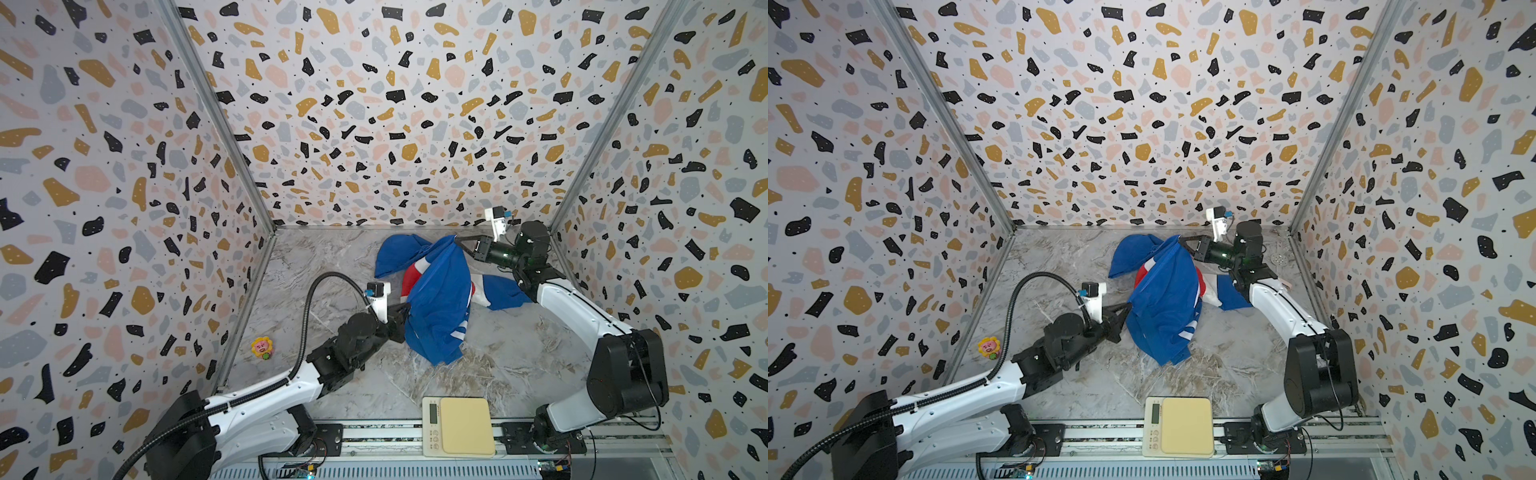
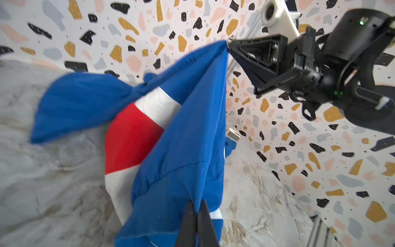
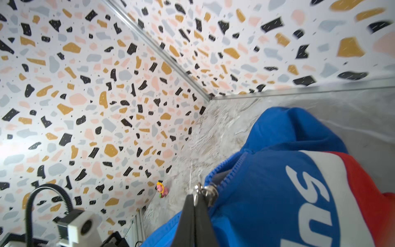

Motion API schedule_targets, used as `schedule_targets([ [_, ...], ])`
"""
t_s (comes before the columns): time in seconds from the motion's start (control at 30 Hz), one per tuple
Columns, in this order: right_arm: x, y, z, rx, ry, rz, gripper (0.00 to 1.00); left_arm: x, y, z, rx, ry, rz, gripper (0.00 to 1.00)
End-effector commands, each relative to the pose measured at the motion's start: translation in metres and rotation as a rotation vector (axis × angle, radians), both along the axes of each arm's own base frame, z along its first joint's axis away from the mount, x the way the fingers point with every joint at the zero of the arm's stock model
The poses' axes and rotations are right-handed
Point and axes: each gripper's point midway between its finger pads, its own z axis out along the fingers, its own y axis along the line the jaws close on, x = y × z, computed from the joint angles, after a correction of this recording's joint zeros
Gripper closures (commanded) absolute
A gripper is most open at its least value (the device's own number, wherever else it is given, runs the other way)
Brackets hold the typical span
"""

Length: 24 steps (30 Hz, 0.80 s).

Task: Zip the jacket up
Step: 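Pull the slider up the jacket with the right gripper while the left holds the hem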

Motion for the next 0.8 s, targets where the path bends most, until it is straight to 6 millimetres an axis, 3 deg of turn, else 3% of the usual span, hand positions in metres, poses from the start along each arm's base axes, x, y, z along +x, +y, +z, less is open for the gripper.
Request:
schedule_targets([
  [0.0,0.016,-0.076,0.084,-0.015,-0.271,-0.282,1.0,0.007,0.01,-0.033,0.254,0.091,-0.03,1.0],
  [0.07,0.01,-0.095,0.083,-0.008,-0.275,-0.322,1.0,0.012,0.008,-0.03,0.265,0.1,-0.032,1.0],
  [0.13,0.007,-0.106,0.072,-0.012,-0.251,-0.349,1.0,0.009,0.008,-0.045,0.254,0.141,-0.039,1.0],
  [0.37,0.008,-0.119,-0.016,0.033,-0.101,-0.383,1.0,-0.025,0.031,-0.157,0.123,0.451,-0.001,1.0],
  [0.47,0.012,-0.125,-0.041,0.057,-0.052,-0.397,1.0,-0.038,0.043,-0.182,0.135,0.52,0.026,1.0],
  [0.6,0.022,-0.135,-0.051,0.069,-0.028,-0.417,1.0,-0.048,0.06,-0.193,0.127,0.539,0.07,1.0],
  [0.77,0.035,-0.149,-0.044,0.072,-0.035,-0.44,1.0,-0.057,0.085,-0.21,0.18,0.568,0.152,1.0],
])
